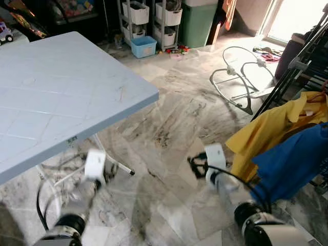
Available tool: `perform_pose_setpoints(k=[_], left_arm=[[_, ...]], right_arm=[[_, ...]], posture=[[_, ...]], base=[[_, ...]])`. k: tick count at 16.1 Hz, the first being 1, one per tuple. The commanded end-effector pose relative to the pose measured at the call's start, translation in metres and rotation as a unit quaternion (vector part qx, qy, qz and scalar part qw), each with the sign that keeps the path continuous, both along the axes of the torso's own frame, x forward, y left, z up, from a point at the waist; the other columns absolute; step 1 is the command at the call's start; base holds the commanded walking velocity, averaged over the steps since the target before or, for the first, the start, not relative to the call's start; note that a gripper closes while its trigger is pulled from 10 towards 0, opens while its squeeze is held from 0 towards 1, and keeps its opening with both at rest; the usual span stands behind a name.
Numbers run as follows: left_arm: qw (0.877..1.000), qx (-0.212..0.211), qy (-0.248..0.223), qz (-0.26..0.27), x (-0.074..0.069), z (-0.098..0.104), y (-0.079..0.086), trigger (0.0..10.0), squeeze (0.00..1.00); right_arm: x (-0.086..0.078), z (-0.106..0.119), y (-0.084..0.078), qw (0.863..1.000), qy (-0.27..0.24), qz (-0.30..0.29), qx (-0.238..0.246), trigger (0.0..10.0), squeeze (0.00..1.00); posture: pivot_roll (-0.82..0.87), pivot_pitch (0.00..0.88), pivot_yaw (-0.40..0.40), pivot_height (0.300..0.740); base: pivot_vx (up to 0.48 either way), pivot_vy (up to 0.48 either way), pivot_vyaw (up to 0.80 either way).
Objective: Hang hanger
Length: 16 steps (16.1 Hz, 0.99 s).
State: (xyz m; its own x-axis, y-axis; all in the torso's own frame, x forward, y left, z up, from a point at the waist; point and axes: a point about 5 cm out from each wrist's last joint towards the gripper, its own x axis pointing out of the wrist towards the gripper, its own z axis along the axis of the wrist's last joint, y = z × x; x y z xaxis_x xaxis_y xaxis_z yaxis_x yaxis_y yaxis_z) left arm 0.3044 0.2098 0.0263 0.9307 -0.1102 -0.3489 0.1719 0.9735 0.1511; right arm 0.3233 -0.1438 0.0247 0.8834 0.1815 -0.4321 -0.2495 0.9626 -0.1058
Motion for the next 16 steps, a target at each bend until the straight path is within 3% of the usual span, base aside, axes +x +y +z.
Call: perform_pose_setpoints(k=[1,4,6,7,8,9,11,13,14,16], left_arm=[[0.999,0.001,-0.029,-0.041,0.004,0.013,-0.004,10.0,0.00],[0.993,0.010,-0.094,-0.065,0.000,0.033,-0.010,10.0,0.00],[0.985,0.041,-0.164,-0.047,-0.007,0.053,-0.009,10.0,0.00],[0.974,0.042,-0.221,-0.035,-0.014,0.069,-0.012,10.0,0.00],[0.970,0.047,-0.237,-0.012,-0.020,0.074,-0.012,10.0,0.00],[0.971,0.042,-0.234,0.019,-0.029,0.072,-0.010,10.0,0.00],[0.970,0.044,-0.232,0.055,-0.051,0.068,-0.002,10.0,0.00],[0.969,0.042,-0.235,0.069,-0.062,0.069,0.002,10.0,0.00],[0.971,0.021,-0.211,0.110,-0.075,0.066,0.004,10.0,0.00],[0.974,0.032,-0.207,0.081,-0.077,0.069,0.001,10.0,0.00]], right_arm=[[0.007,0.009,-0.007,1.000,-0.013,0.010,-0.015,10.0,0.00],[0.013,0.025,-0.016,0.998,-0.055,0.022,0.017,10.0,0.00],[0.013,0.030,-0.016,0.997,-0.068,0.026,0.028,10.0,0.00],[0.012,0.034,-0.011,0.995,-0.079,0.044,0.029,10.0,0.00],[0.010,0.038,-0.008,0.994,-0.100,0.051,0.008,10.0,0.00],[0.006,0.048,-0.005,0.986,-0.150,0.069,0.009,10.0,0.00],[-0.007,0.058,-0.007,0.981,-0.173,0.091,0.014,10.0,0.00],[-0.014,0.061,-0.011,0.980,-0.181,0.080,0.023,10.0,0.00],[-0.028,0.062,-0.020,0.979,-0.196,0.047,0.019,10.0,0.00],[-0.034,0.057,-0.023,0.981,-0.191,0.027,0.006,10.0,0.00]], posture=[[0.00,0.000,-0.070,0.740],[0.00,0.000,-0.072,0.740],[-0.01,0.006,-0.062,0.740],[-0.03,0.005,-0.045,0.740],[-0.05,0.003,-0.038,0.740],[-0.06,0.004,-0.034,0.740],[-0.06,0.005,-0.031,0.740],[-0.06,0.006,-0.035,0.740],[-0.04,0.011,-0.048,0.740],[-0.03,0.014,-0.059,0.740]], base=[[0.000,0.000,0.00],[0.000,0.000,0.00],[0.000,0.000,0.00],[0.000,0.000,0.00],[0.000,0.000,0.00],[0.000,0.000,0.00],[0.000,0.000,0.00],[0.000,0.000,0.00],[0.000,0.000,0.00],[0.000,0.000,0.00]])
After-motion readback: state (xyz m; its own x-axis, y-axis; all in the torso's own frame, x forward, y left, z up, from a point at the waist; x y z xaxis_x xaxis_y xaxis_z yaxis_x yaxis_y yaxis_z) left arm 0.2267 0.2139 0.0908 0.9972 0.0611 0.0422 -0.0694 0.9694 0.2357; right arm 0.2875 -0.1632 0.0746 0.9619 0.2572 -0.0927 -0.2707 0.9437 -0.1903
